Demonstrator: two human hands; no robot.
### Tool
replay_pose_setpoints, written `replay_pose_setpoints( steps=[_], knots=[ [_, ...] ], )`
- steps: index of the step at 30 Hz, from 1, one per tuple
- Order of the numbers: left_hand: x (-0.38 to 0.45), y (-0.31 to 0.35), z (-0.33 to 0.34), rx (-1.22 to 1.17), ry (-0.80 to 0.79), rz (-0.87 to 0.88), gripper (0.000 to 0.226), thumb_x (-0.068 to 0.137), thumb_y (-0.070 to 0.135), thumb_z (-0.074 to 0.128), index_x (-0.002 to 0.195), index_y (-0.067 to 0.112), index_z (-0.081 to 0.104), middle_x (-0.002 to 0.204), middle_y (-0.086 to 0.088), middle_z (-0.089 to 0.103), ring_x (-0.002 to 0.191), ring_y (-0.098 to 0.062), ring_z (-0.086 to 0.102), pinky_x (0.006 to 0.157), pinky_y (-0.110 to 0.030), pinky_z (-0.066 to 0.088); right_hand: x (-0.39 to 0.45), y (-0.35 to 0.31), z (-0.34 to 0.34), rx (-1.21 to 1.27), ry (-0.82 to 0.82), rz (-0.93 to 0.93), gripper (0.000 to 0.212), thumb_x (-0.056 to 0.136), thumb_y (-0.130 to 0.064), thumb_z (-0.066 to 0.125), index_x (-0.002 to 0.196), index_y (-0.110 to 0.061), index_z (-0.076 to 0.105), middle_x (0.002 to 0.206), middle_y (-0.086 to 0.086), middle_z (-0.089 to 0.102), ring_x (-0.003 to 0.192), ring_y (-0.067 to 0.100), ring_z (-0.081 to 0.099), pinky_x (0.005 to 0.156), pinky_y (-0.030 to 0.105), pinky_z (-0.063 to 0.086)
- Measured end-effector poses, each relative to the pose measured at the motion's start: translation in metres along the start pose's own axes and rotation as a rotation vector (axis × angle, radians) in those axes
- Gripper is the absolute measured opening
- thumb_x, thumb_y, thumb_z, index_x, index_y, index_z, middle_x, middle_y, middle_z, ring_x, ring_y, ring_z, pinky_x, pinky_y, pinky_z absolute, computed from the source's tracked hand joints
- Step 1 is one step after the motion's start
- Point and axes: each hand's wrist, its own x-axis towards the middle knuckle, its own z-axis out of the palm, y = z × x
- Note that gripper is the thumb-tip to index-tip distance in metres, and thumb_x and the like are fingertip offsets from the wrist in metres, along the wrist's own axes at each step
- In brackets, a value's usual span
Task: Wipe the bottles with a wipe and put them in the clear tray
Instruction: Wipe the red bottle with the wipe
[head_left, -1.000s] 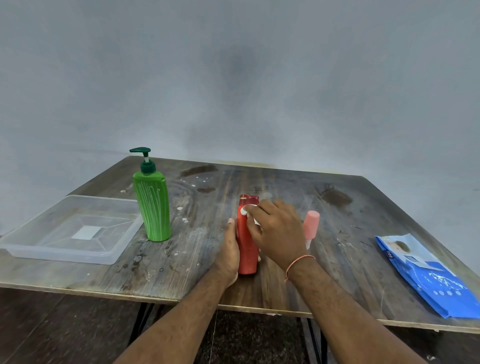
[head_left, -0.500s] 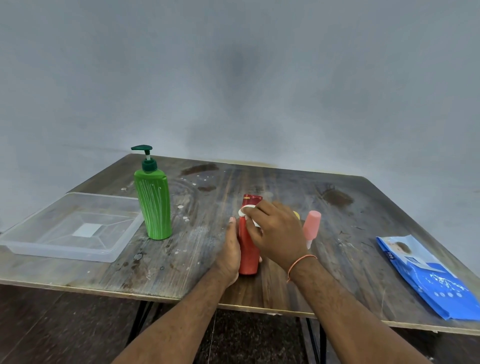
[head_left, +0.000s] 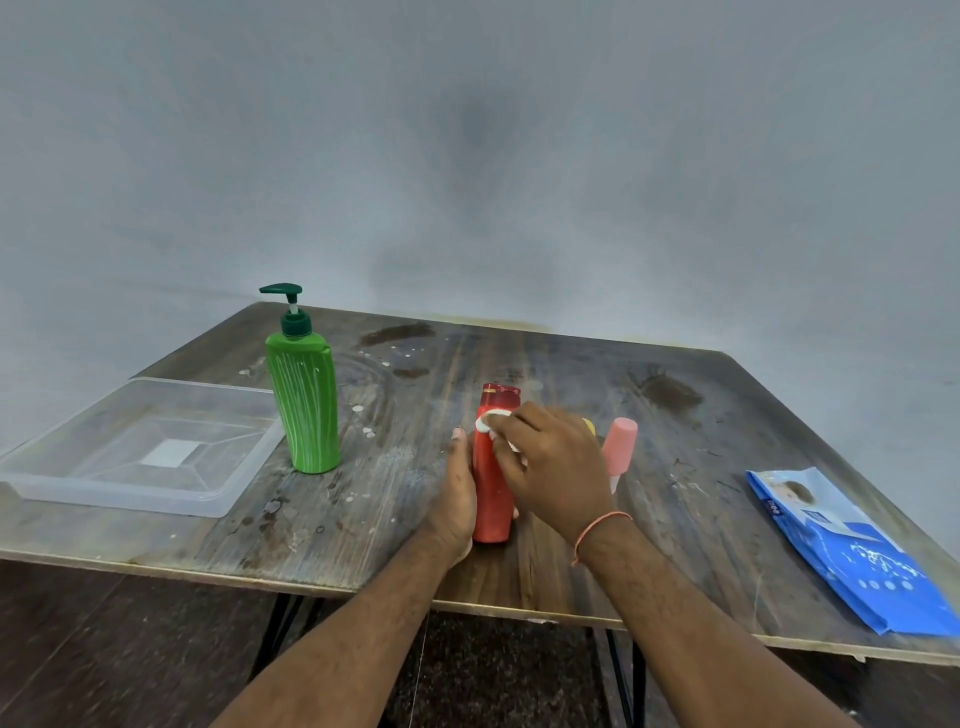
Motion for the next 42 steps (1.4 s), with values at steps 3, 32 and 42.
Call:
replay_pose_setpoints(
  steps=[3,32,42],
  knots=[
    [0.000,0.002,-0.003,-0.032,0.017,-0.018,0.079,0.107,0.064,0.011,0.123,0.017,0.073,0.119,-0.018,0.076,0.115,-0.030,0.072,0.098,-0.048,0.057,-0.011,0.001,-0.001,0.003,-0.069,-0.092,0.019,0.102,-0.032,0.063,0.113,-0.026,0.077,0.095,-0.006,0.072,0.085,0.019,0.064,0.075,0.039,0.047],
    [0.006,-0.001,-0.013,-0.041,0.041,-0.054,0.093,0.099,0.078,0.015,0.139,0.009,0.061,0.122,-0.026,0.072,0.111,-0.036,0.072,0.087,-0.045,0.062,-0.028,-0.011,0.000,0.045,-0.163,-0.109,0.018,0.098,-0.033,0.064,0.111,-0.028,0.077,0.094,-0.008,0.070,0.082,0.018,0.060,0.071,0.038,0.045],
    [0.006,-0.001,-0.014,-0.105,0.016,-0.084,0.088,0.102,0.073,0.016,0.134,0.006,0.064,0.120,-0.024,0.073,0.114,-0.036,0.072,0.095,-0.049,0.060,-0.019,-0.012,0.005,0.033,-0.095,0.008,0.018,0.100,-0.032,0.066,0.113,-0.028,0.076,0.096,-0.007,0.071,0.082,0.018,0.058,0.072,0.037,0.044]
  ],
)
